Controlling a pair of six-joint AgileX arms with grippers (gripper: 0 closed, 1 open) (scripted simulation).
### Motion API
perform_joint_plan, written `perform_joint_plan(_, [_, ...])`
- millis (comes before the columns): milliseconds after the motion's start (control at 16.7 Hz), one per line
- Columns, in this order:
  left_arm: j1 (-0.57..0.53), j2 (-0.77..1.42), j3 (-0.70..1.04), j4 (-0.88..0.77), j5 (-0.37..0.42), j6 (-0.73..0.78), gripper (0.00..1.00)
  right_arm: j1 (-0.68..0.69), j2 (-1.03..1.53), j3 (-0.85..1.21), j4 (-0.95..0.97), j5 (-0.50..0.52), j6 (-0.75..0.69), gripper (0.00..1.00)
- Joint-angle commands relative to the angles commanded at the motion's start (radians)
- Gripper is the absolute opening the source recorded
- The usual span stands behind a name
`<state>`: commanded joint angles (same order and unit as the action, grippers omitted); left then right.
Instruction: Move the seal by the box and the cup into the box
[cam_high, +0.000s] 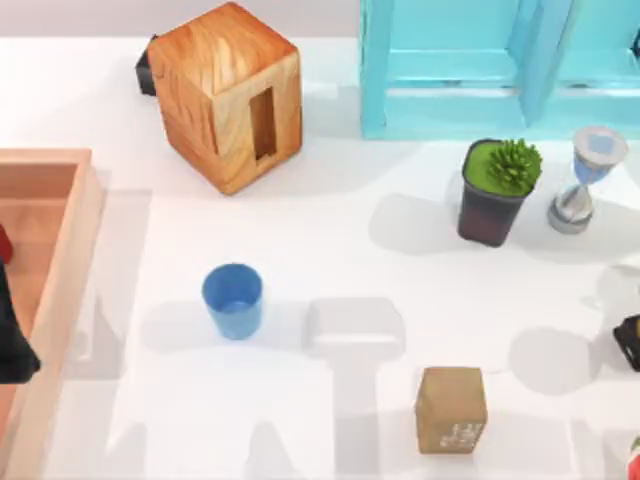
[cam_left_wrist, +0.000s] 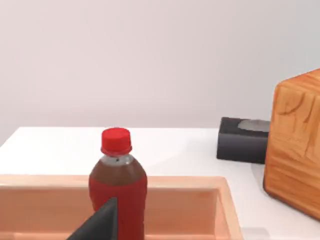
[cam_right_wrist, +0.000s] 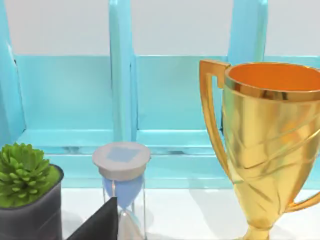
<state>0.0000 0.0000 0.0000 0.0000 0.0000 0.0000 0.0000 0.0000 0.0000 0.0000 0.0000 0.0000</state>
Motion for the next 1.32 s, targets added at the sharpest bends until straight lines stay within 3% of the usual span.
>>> perform_joint_plan(240, [-0.014, 0.028, 0.025, -0.017, 0.000, -0.013, 1.00, 0.000, 0.000, 0.000, 0.000, 0.000, 0.000, 1.00])
perform_joint_plan(540, [-0.128, 0.253, 0.228, -0.153, 0.001, -0.121, 1.00, 0.000, 0.000, 0.000, 0.000, 0.000, 0.000, 1.00])
perform_joint_plan(1320, [-0.698, 1.409, 1.257, -0.853, 0.003, -0.675, 1.00, 0.000, 0.000, 0.000, 0.000, 0.000, 0.000, 1.00])
